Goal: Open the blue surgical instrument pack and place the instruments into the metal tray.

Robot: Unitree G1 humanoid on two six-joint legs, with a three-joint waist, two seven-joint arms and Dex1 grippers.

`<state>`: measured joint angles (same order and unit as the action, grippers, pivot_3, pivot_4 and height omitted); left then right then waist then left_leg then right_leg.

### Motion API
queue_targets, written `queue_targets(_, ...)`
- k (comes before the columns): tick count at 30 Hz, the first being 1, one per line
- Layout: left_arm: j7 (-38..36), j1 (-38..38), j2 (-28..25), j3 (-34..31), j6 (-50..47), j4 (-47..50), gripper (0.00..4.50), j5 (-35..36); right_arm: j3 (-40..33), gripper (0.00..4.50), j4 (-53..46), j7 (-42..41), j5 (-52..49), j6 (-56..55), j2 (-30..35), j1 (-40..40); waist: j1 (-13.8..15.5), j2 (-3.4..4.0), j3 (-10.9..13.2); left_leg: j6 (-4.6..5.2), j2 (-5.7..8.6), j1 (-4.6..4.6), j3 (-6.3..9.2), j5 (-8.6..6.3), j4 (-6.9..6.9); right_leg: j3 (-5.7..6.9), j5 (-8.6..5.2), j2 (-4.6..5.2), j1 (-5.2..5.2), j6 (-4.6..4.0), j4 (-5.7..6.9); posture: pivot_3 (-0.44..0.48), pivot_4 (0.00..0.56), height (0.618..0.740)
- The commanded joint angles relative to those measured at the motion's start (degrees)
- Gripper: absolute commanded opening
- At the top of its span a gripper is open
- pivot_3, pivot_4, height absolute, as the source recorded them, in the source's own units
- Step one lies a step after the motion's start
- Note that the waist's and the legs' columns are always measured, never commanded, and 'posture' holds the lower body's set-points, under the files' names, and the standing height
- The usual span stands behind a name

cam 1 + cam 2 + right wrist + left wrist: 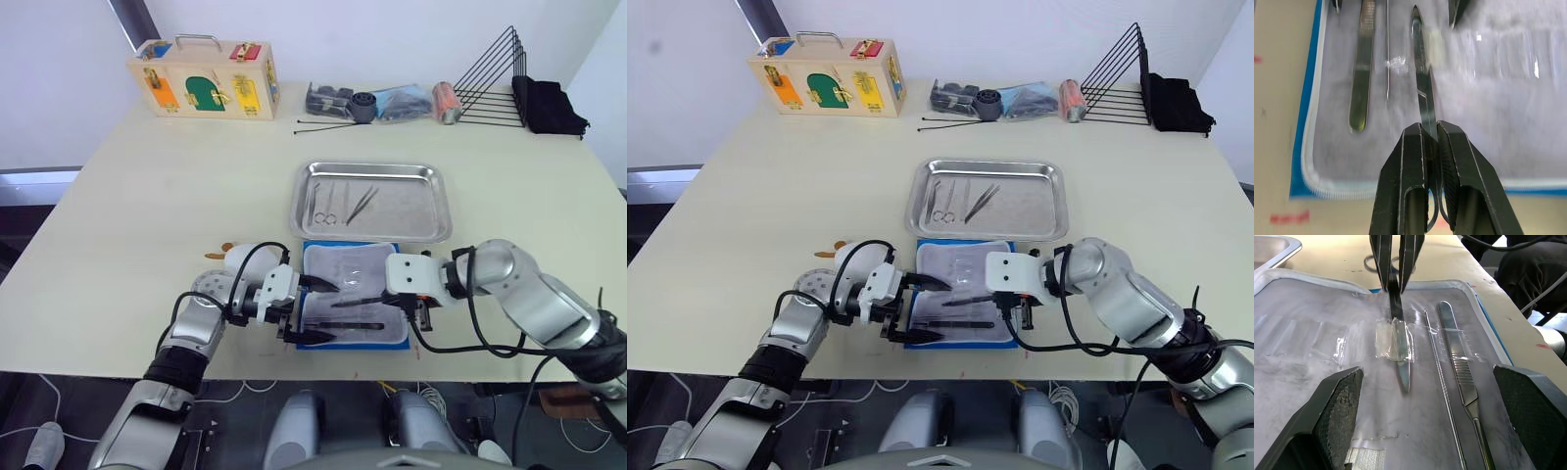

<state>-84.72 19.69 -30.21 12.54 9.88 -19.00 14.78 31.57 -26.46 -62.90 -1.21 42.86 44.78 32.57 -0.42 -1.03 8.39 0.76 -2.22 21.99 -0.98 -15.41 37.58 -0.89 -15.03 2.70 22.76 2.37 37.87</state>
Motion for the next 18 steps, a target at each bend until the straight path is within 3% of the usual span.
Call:
queue_targets(1,-0.5,-1.8,0.6,3.1,-1.0,-1.9,4.5,-2.3,-3.8,0.1,-2.4,-1.8,-1.2,-1.7,3.2,-0.3,0.0,0.0,0.0,0.0,0.0,0.0,-0.01,0.0,0.0,0.0,0.0,0.0,0.0,0.0,0.0,0.0,0.15,0.74)
queue_targets(18,-0.5,-1.5,1.3,2.8,-0.4,-3.3,4.5,-2.3,-14.8,0.1,-0.3,-6.1,-6.0,-8.0,13.5,-4.8,0.2,0.08,0.0,0.0,0.01,-0.02,-0.03,0.0,0.01,-0.02,0.0,0.02,-0.01,0.0,0.0,0.0,0.15,0.74)
